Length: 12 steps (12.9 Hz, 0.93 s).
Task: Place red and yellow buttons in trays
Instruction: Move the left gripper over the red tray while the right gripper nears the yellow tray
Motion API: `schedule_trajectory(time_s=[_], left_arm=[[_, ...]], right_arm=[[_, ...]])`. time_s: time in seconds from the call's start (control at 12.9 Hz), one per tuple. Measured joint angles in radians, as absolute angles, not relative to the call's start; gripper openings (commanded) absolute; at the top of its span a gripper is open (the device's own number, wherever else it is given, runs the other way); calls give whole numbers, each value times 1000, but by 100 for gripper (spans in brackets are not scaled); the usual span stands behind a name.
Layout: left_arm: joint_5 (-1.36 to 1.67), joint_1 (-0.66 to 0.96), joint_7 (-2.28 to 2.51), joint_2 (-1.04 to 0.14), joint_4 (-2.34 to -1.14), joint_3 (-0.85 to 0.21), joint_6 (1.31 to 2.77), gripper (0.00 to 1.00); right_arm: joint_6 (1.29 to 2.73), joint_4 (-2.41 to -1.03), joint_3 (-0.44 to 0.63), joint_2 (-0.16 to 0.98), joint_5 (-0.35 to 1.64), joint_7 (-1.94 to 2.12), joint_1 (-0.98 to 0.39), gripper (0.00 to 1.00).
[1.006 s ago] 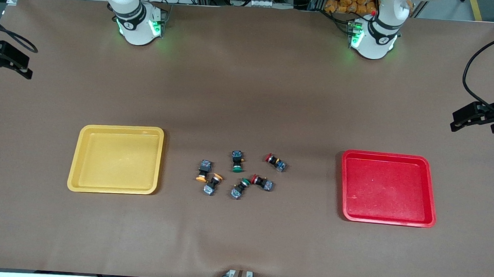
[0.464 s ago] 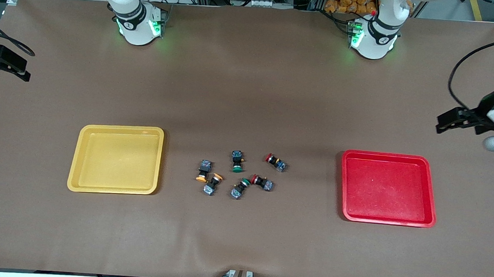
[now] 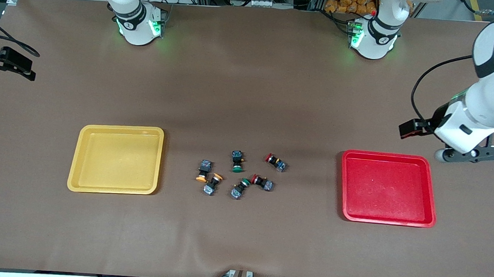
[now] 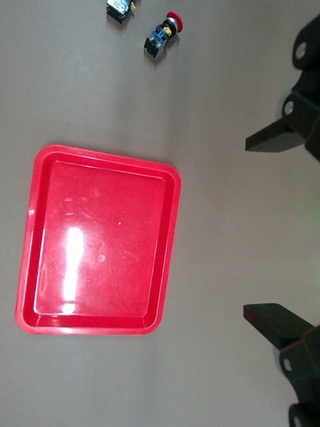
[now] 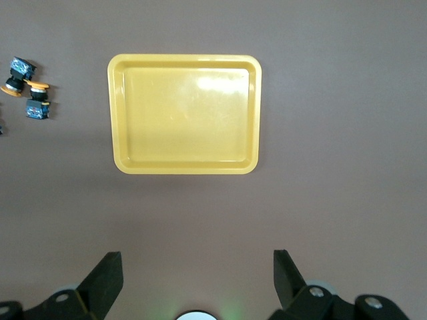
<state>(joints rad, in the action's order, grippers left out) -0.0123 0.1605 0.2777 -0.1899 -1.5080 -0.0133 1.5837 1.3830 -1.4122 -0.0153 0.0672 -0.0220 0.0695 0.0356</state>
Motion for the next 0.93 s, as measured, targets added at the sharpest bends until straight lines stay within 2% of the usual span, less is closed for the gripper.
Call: schedule_trajectory(time_s=[0.62,0.93], left_arm=[[32,232,437,-258,-1507,-17,1599,100],[39,258,505,-291,-1507,-18,1635,100]], right_arm=[[1561,-1628,-19,75,-22,70,33,100],[1706,-1763,-29,83,-21,56,31,100]])
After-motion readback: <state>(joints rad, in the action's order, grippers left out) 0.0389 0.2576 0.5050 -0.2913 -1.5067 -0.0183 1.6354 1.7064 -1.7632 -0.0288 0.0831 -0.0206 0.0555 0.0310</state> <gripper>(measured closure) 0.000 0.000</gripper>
